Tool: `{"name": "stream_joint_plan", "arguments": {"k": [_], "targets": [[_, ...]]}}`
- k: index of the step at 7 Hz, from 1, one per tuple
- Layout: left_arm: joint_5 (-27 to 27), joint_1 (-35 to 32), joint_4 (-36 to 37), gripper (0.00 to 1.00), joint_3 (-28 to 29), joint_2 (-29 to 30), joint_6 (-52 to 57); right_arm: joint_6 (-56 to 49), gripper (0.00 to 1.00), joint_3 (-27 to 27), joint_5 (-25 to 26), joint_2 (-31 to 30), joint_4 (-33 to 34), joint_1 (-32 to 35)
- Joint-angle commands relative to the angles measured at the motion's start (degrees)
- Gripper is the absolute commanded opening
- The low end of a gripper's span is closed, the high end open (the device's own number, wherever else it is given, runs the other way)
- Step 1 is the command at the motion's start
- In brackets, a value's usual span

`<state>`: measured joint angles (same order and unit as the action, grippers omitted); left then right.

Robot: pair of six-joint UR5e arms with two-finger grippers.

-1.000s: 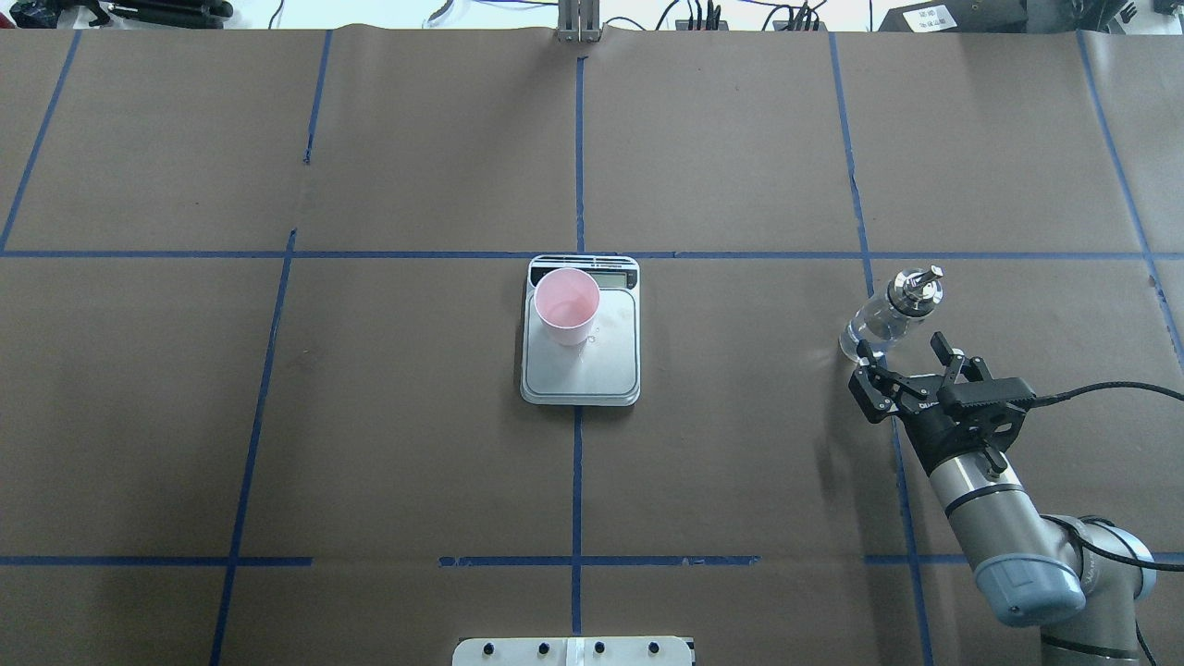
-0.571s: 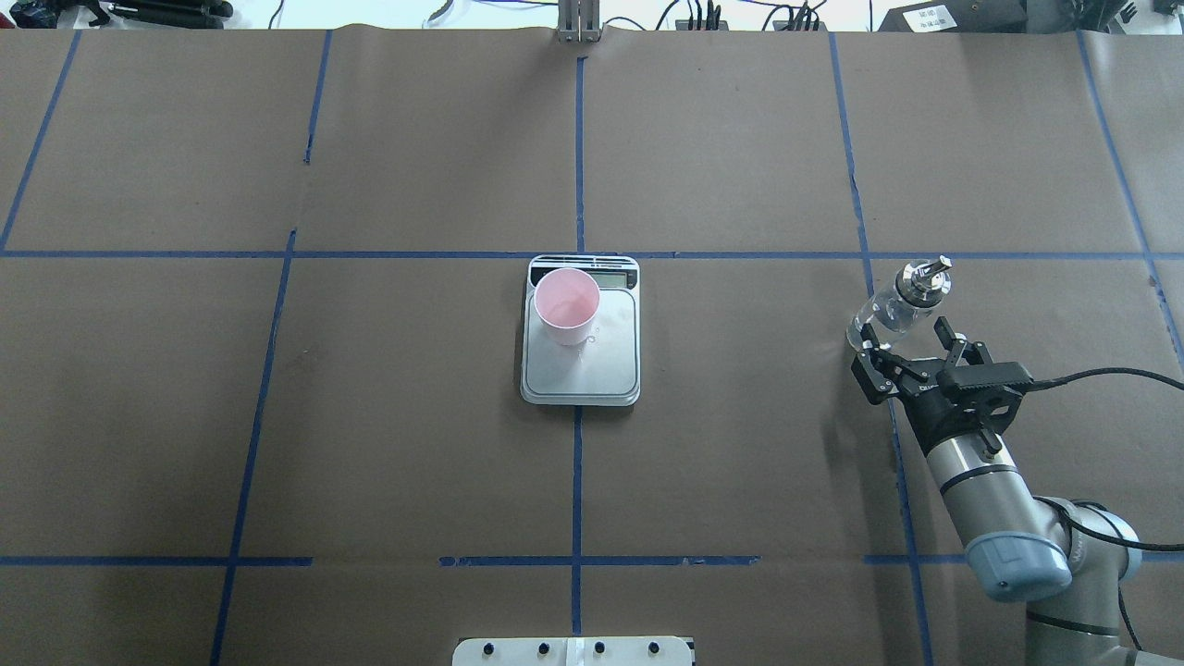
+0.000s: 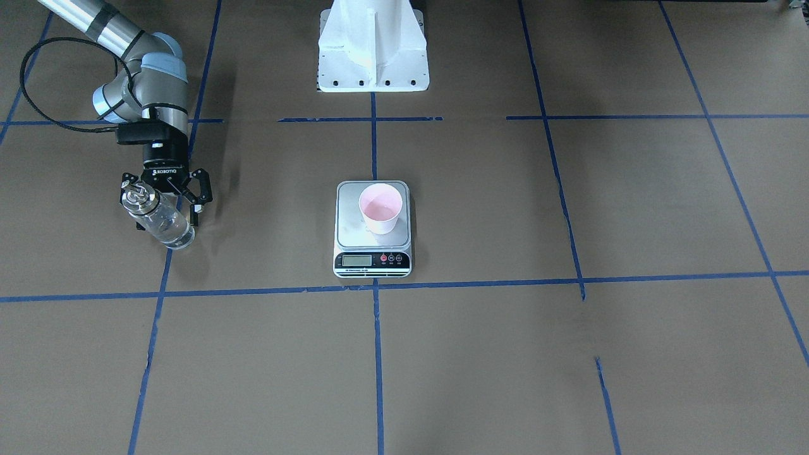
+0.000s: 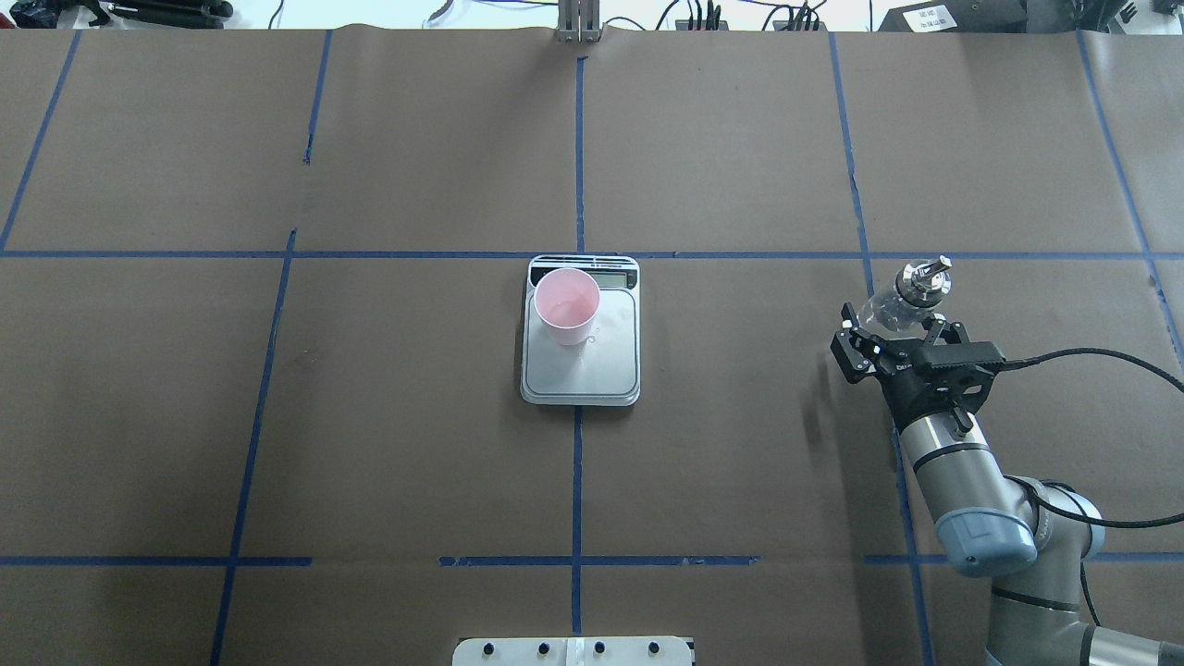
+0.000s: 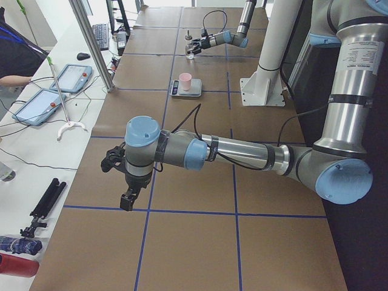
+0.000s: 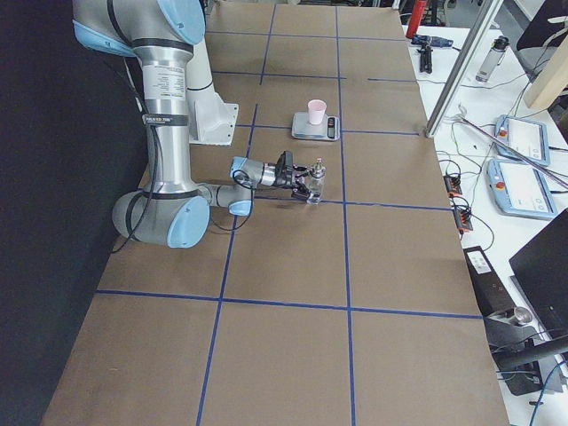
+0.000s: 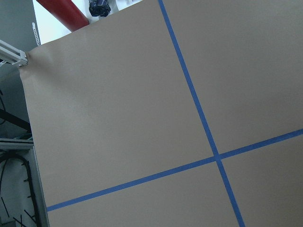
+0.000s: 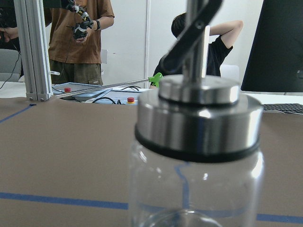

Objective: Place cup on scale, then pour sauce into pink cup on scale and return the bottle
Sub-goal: 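Close the right gripper around the glass sauce bottle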

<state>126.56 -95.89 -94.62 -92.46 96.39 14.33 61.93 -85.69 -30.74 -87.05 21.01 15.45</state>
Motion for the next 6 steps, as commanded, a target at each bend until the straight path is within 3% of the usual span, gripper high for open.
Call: {"name": "stream_joint_plan", "arguments": {"k": [1,4,5,6], "targets": [[0.00,0.00,0.05,1.00,0.00,-0.06,0.00,0.04,0.98,0.87,-0.02,0.30,0.00,0.29],[0.00,0.00,0.05,1.00,0.00,-0.06,0.00,0.12,0.88,3.58,-0.02,1.70,-0.09,0.46],[0.00,0.00,0.05,1.00,0.00,-0.06,0.00,0.04,0.67,3.60,-0.02,2.14,-0.09,0.46],[0.00,0.00,0.05,1.00,0.09,-0.06,0.00,-0.14,0.38,3.60,-0.02,2.15,-0.09,0.46]]}}
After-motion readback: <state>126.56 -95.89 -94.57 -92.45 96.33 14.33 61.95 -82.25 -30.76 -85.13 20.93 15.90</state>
